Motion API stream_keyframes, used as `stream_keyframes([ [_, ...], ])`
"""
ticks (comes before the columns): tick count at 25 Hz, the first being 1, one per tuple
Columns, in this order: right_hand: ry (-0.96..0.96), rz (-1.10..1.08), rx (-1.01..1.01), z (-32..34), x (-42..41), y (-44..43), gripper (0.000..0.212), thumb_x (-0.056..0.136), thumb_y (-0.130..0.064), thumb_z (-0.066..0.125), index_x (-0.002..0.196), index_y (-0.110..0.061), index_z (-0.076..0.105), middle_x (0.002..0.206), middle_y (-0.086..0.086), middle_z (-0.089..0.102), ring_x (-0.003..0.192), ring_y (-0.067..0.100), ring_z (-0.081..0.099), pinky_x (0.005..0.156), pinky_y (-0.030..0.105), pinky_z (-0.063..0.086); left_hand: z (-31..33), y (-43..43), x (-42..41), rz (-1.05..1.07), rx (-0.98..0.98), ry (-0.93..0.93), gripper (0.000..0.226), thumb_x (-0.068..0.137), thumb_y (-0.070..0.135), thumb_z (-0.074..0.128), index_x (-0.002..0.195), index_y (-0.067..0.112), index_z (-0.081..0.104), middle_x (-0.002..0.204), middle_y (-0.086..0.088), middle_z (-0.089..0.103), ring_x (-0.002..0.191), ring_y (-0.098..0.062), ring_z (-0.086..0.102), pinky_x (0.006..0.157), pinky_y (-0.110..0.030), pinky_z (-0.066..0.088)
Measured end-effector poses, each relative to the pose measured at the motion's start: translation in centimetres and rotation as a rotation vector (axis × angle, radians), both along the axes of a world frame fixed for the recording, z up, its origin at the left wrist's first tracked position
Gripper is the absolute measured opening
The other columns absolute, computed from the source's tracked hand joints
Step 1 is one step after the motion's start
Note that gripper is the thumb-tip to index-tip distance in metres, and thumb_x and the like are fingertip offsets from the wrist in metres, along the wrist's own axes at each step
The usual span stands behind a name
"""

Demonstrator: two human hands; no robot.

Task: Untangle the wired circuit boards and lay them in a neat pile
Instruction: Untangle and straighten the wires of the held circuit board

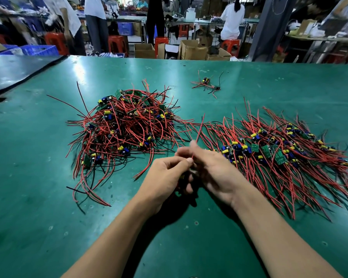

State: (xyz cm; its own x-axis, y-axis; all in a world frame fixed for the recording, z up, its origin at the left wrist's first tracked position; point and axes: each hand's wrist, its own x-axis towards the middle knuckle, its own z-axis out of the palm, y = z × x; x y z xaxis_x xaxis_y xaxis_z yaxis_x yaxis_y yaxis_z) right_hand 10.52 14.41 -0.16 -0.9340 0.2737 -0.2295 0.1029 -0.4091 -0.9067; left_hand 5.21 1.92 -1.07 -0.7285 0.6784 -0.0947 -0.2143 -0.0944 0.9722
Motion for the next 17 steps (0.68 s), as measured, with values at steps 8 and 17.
stream_keyframes([
  [8, -0.037, -0.201, 0.013, -0.1, -0.5, -0.4, 0.042, 0.102, -0.031, 0.054, 0.074, -0.006, 0.074, 0.074, 0.011, 0.07, 0.061, 0.016, 0.067, 0.05, 0.027, 0.054, -0.2, -0.6, -0.2, -0.087, -0.118, 0.205, 0.022, 0.095, 0.011, 0.06, 0.084, -0.004, 0.071, 0.064, -0.018, 0.066, 0.048, -0.023, 0.063, 0.049, -0.027, 0.052],
  [17, 0.142, -0.297, -0.61, 1.5, 0.1, 2.8, 0.058, 0.102, -0.034, 0.053, 0.052, -0.009, 0.069, 0.072, 0.005, 0.074, 0.062, 0.016, 0.072, 0.056, 0.029, 0.06, 0.1, -0.7, -0.1, -0.201, -0.178, 0.199, 0.021, 0.093, 0.013, 0.064, 0.079, -0.002, 0.071, 0.06, -0.011, 0.063, 0.047, -0.023, 0.062, 0.049, -0.024, 0.049],
])
